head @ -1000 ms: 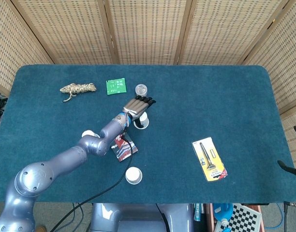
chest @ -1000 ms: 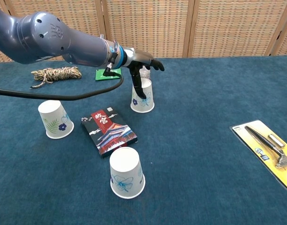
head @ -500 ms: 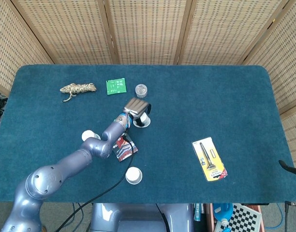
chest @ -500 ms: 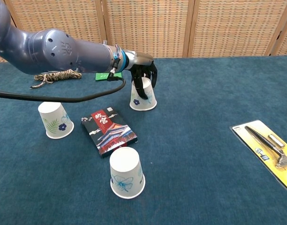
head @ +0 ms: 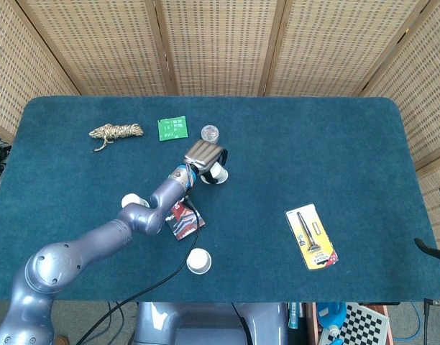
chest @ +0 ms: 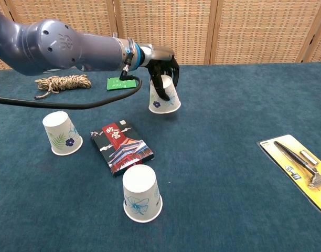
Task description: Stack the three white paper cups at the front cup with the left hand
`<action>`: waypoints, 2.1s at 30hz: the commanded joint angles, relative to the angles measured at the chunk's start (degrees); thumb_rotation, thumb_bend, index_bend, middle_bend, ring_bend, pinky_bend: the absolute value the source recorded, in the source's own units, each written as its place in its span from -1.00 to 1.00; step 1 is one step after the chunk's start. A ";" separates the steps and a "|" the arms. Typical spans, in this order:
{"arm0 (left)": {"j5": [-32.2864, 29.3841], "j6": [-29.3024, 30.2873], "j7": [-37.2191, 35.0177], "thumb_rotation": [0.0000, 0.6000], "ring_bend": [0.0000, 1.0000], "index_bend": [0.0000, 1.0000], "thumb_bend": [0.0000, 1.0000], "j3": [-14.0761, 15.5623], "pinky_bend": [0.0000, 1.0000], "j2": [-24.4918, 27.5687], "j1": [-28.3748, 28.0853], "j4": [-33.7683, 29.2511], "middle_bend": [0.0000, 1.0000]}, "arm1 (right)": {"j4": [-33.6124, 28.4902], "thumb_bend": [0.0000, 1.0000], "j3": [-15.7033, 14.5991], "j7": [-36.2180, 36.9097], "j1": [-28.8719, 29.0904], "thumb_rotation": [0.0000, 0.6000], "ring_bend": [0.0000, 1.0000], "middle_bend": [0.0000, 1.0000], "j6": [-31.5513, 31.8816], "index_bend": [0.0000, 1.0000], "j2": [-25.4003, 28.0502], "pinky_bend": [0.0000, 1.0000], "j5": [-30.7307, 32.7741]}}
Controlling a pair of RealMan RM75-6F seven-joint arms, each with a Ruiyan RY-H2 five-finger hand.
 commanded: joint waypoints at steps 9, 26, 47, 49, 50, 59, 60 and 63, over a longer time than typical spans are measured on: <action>12.60 9.30 -1.38 1.00 -0.23 -0.13 -0.57 -0.51 -0.23 32.18 9.76 -42.10 -0.01 | -0.21 -1.00 -0.46 -2.46 0.56 1.00 -1.00 -1.00 -0.41 -1.00 -0.91 -1.00 -0.31; 39.42 11.51 -14.79 1.00 -0.23 -0.13 -0.57 6.71 -0.23 45.23 21.33 -60.29 -0.02 | -1.28 -1.00 -0.72 -3.16 0.46 1.00 -1.00 -1.00 -0.08 -1.00 -0.72 -1.00 -0.75; 53.68 9.97 -24.18 1.00 -0.25 -0.13 -0.57 11.12 -0.35 37.93 16.48 -57.92 -0.05 | -1.40 -1.00 -0.68 -3.07 0.48 1.00 -1.00 -1.00 -0.37 -1.00 -0.62 -1.00 -0.40; 52.95 9.22 -23.08 1.00 -0.27 -0.13 -0.57 10.86 -0.44 37.07 15.91 -57.67 -0.05 | -1.33 -1.00 -0.67 -3.00 0.50 1.00 -1.00 -1.00 -0.49 -1.00 -0.62 -1.00 -0.32; 52.58 8.96 -22.76 1.00 -0.27 -0.13 -0.57 10.76 -0.45 36.74 15.72 -57.63 -0.05 | -1.31 -1.00 -0.68 -2.97 0.50 1.00 -1.00 -1.00 -0.50 -1.00 -0.62 -1.00 -0.32; 49.82 7.25 -19.64 1.00 -0.30 -0.13 -0.57 9.94 -0.53 33.91 14.17 -56.79 -0.07 | -1.31 -1.00 -0.51 -2.71 0.43 1.00 -1.00 -1.00 -0.48 -1.00 -0.48 -1.00 -0.02; 49.42 7.15 -19.20 1.00 -0.30 -0.13 -0.57 9.84 -0.53 33.61 14.08 -56.66 -0.07 | -1.30 -1.00 -0.49 -2.62 0.40 1.00 -1.00 -1.00 -0.45 -1.00 -0.45 -1.00 0.01; 48.00 6.31 -17.99 1.00 -0.35 -0.13 -0.57 9.79 -0.54 32.80 13.66 -56.37 -0.12 | -1.23 -1.00 -0.44 -2.28 0.36 1.00 -1.00 -1.00 -0.52 -1.00 -0.32 -1.00 0.08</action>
